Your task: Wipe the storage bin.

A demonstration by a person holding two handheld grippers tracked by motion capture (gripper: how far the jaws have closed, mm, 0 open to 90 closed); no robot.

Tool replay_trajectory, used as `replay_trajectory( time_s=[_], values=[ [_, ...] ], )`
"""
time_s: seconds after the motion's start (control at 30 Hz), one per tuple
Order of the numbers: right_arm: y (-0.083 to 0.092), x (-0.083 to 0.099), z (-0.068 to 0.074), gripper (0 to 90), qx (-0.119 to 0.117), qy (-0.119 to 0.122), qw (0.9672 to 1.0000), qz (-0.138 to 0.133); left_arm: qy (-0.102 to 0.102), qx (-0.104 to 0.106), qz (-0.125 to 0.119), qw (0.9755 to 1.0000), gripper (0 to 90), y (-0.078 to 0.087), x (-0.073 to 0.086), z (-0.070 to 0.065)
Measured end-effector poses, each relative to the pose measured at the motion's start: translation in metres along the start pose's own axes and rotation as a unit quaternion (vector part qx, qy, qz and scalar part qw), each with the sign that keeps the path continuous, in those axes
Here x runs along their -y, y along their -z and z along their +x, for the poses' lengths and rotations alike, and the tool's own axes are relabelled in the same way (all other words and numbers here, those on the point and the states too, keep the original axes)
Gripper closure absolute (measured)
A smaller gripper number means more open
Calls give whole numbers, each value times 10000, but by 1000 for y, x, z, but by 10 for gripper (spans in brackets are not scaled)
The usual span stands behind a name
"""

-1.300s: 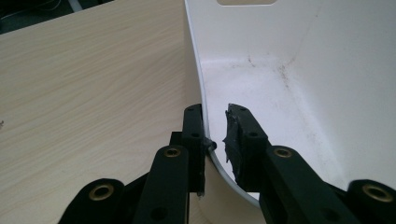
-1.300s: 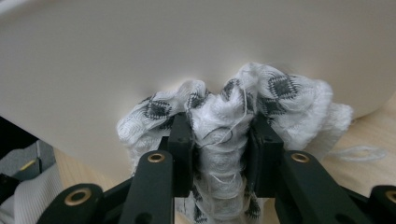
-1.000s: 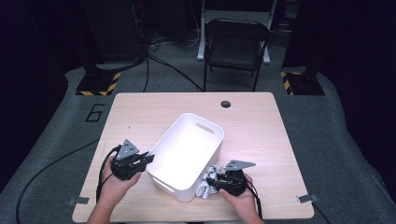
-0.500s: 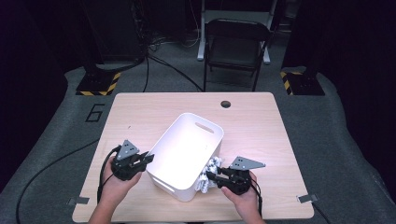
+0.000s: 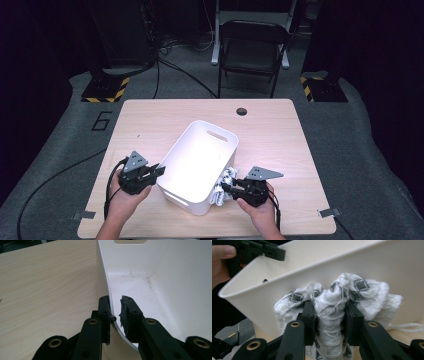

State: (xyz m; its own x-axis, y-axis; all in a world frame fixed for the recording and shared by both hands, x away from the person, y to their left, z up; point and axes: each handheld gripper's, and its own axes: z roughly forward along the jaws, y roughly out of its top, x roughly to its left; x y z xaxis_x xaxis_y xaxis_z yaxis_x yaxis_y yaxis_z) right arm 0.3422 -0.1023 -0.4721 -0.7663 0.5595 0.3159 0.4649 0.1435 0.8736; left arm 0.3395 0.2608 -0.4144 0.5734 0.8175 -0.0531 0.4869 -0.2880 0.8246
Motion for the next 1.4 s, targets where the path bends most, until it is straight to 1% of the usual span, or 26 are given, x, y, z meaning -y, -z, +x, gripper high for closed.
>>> replay_trajectory(
  time_s=[0.1,0.17,0.27,0.37,0.43,0.47,0.5,0.53,0.6,0.63,0.7,0.73,0.83,0.87,0.9,0.93,1.03,1.1,1.13,1.2,1.27,1.3,1.33,1.37,1.4],
  values=[
    [-5,5,-6,671,-18,-154,9999,42,52,26,-11,10000,768,1,1,1],
    [-8,7,-9,671,-6,-190,9998,104,127,55,-64,9999,756,2,3,2],
    [-12,10,-13,672,41,-285,9994,198,252,174,-46,9995,730,4,5,5],
    [-17,10,-17,671,125,-279,9992,244,326,256,-92,9991,698,5,7,6],
    [-20,10,-21,671,213,-307,9990,262,307,305,-117,9990,667,5,7,6],
    [-22,10,-24,671,256,-348,9986,318,293,319,-117,9990,645,5,8,6],
    [-23,11,-25,670,278,-376,9983,350,243,267,-160,9992,626,4,8,5],
    [-25,11,-27,670,281,-412,9980,375,159,300,-95,9994,614,4,8,6],
    [-27,13,-30,667,223,-574,9972,423,189,277,-180,9993,588,3,10,5],
    [-27,14,-31,665,180,-650,9967,443,206,298,-171,9992,575,2,10,5],
    [-28,15,-33,664,137,-690,9964,479,220,317,-182,9991,555,1,11,4],
    [-28,15,-33,664,145,-674,9963,511,181,288,-238,9991,546,0,11,4],
    [-28,16,-31,664,125,-682,9960,570,185,298,-220,9991,526,-1,11,4],
    [-28,16,-30,664,114,-649,9961,581,170,307,-213,9992,519,-1,11,4],
    [-26,15,-28,663,110,-618,9964,569,158,251,-280,9992,512,-3,12,3],
    [-24,14,-25,662,63,-577,9968,540,154,274,-232,9992,508,-2,11,2],
    [-14,7,-11,660,-115,-385,9986,329,136,221,-270,9993,502,-4,11,2],
    [-9,1,-3,659,-192,-280,9992,208,141,265,-219,9993,497,-3,11,2],
    [-7,0,-1,660,-219,-261,9993,181,167,257,-233,9993,496,-4,11,2],
    [-2,-5,8,658,-313,-150,9994,44,162,263,-227,9993,490,-4,11,2],
    [2,-8,13,657,-426,-76,9990,-84,137,280,-213,9993,490,-4,11,2],
    [3,-9,15,657,-441,-52,9990,-96,127,306,-176,9993,489,-4,11,2],
    [3,-9,16,657,-407,-32,9991,-84,130,299,-182,9993,490,-4,11,2],
    [3,-9,16,657,-401,-28,9991,-95,160,306,-169,9993,492,-4,11,2],
    [2,-9,15,656,-448,-41,9989,-112,185,305,-149,9993,495,-4,10,1]
  ],
)
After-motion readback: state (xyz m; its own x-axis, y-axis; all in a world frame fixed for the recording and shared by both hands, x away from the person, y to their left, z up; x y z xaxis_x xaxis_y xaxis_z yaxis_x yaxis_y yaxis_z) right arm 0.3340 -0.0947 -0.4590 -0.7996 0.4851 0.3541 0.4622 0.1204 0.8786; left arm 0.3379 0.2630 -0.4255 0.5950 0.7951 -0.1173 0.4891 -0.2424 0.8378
